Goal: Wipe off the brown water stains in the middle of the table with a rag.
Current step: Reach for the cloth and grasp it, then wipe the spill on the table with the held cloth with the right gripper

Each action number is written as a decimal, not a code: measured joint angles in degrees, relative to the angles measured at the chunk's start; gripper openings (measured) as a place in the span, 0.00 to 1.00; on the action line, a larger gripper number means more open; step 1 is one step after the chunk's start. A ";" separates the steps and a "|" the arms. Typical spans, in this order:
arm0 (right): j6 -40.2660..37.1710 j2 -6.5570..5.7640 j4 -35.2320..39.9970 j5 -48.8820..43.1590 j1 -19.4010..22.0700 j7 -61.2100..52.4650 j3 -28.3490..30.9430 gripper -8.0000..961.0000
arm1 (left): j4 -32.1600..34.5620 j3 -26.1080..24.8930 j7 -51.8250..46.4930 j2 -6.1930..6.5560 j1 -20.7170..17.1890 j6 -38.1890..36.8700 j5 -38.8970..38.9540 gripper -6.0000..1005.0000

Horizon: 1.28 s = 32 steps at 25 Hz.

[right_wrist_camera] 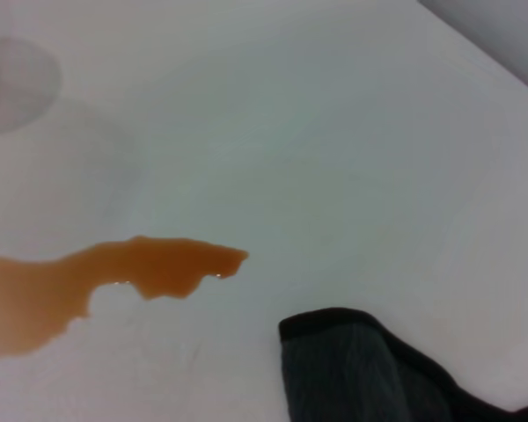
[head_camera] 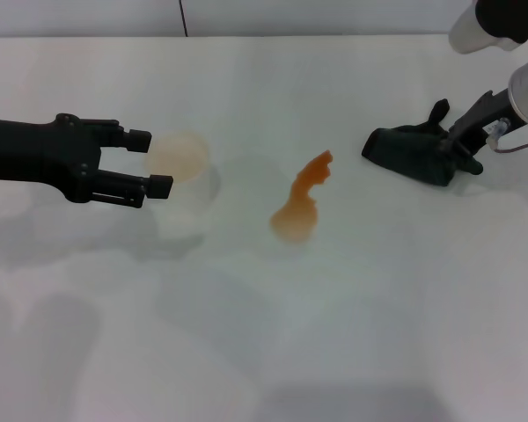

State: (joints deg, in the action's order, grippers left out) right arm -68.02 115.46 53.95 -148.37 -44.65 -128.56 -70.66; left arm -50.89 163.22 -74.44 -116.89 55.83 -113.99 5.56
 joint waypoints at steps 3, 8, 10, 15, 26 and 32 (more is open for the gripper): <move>-0.74 0.06 0.18 0.33 -0.09 -0.33 -0.66 0.09 | 0.00 0.00 0.00 0.01 -0.06 0.00 0.01 0.87; -2.16 0.27 2.52 3.48 1.27 -0.35 -2.45 0.09 | 0.00 0.00 0.00 0.09 -0.12 0.00 0.01 0.87; -2.50 0.30 3.60 5.48 2.01 -0.34 -3.50 0.09 | -0.04 0.00 0.00 0.09 -0.12 0.00 0.01 0.87; -3.05 0.36 4.73 8.68 3.02 -0.77 -6.44 0.09 | -0.09 0.00 0.01 0.09 -0.10 0.00 0.01 0.87; -3.41 0.38 6.55 15.97 3.91 -2.17 -14.07 0.09 | -0.08 0.00 0.52 -0.05 -0.16 0.00 -0.02 0.87; -5.21 0.40 8.84 19.43 4.76 -2.44 -15.23 0.09 | -0.09 0.00 0.53 -0.09 -0.19 -0.04 -0.03 0.87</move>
State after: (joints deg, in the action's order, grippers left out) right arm -73.23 115.86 62.79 -128.94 -39.89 -131.01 -85.89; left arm -50.98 163.21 -73.91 -116.98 55.63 -114.02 5.53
